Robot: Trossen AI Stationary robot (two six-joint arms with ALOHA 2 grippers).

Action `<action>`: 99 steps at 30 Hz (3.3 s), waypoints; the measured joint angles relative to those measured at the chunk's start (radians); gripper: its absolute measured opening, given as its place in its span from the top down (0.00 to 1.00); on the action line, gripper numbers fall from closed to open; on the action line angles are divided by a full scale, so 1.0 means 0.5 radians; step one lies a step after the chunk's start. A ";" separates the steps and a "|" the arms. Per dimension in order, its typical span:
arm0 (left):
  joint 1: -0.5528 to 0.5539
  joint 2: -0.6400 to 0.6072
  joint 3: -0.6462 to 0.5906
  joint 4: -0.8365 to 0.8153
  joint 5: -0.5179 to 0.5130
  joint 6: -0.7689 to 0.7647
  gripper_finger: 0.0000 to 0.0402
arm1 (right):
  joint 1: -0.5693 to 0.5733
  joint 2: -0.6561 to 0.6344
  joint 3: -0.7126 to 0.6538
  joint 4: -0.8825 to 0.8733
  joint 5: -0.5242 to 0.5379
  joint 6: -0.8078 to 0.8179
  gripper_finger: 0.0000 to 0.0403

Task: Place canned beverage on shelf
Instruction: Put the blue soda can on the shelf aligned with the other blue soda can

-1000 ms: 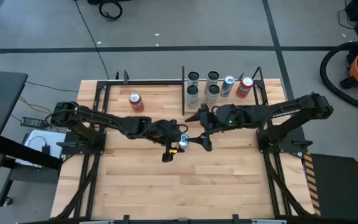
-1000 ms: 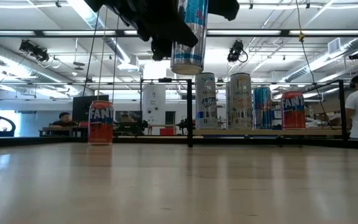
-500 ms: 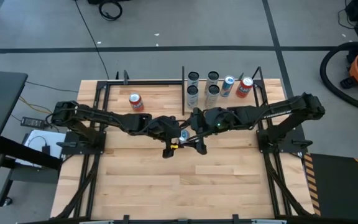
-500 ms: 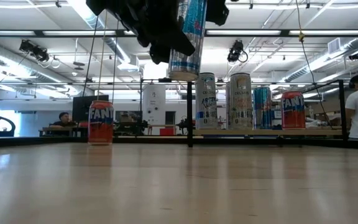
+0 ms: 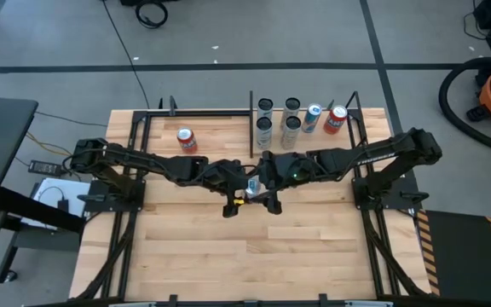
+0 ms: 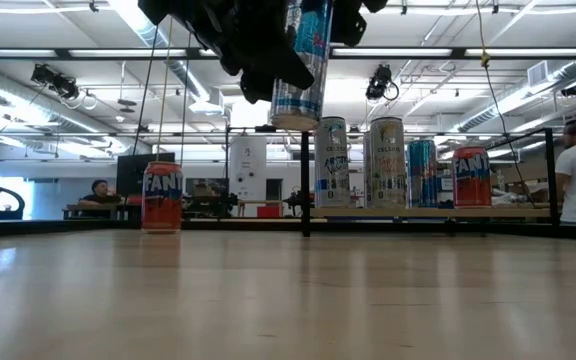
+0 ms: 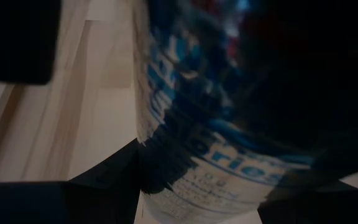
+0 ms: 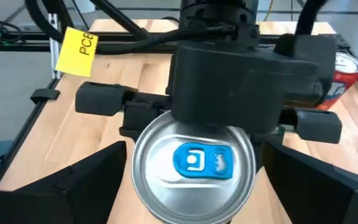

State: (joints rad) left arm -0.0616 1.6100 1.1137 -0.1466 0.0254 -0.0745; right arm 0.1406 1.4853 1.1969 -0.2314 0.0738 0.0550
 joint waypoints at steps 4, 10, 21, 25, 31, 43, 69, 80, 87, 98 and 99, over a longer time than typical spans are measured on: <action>0.000 0.000 -0.001 0.007 -0.001 -0.040 0.40 | 0.000 0.001 0.000 -0.033 0.001 -0.011 0.14; 0.000 0.001 -0.001 0.034 0.001 -0.089 0.40 | 0.000 0.001 0.000 -0.036 0.010 -0.013 0.34; 0.030 0.004 -0.002 0.069 0.005 -0.106 0.28 | 0.000 0.000 0.000 -0.046 0.014 -0.026 0.40; 0.051 0.000 -0.001 0.087 0.001 -0.152 0.24 | -0.002 -0.037 -0.002 -0.115 0.038 0.005 0.40; 0.053 -0.073 0.001 0.054 -0.006 -0.127 0.24 | 0.000 -0.190 -0.004 -0.248 0.143 0.095 0.40; -0.010 -0.212 0.001 -0.021 0.000 0.025 0.24 | -0.003 -0.561 -0.004 -0.768 0.952 0.294 0.40; -0.313 -0.217 0.000 0.182 -0.001 0.426 0.24 | -0.482 -1.120 -0.684 -1.029 1.187 0.893 0.39; -0.309 -0.206 -0.002 0.182 -0.002 0.397 0.24 | -0.808 -1.305 -1.110 -0.586 0.990 0.846 0.39; -0.308 -0.206 -0.002 0.184 -0.002 0.396 0.24 | -0.938 -1.308 -1.203 -0.403 0.943 0.812 0.39; -0.307 -0.206 -0.002 0.183 -0.002 0.392 0.24 | -1.029 -1.176 -1.205 -0.293 0.845 0.624 0.39; -0.307 -0.206 -0.002 0.182 -0.002 0.392 0.24 | -1.035 -1.157 -1.205 -0.290 0.845 0.621 0.39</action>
State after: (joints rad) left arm -0.2153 1.5070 1.1126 -0.0554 0.0242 0.1215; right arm -0.3769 0.9069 0.5941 -0.3764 0.4964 0.3653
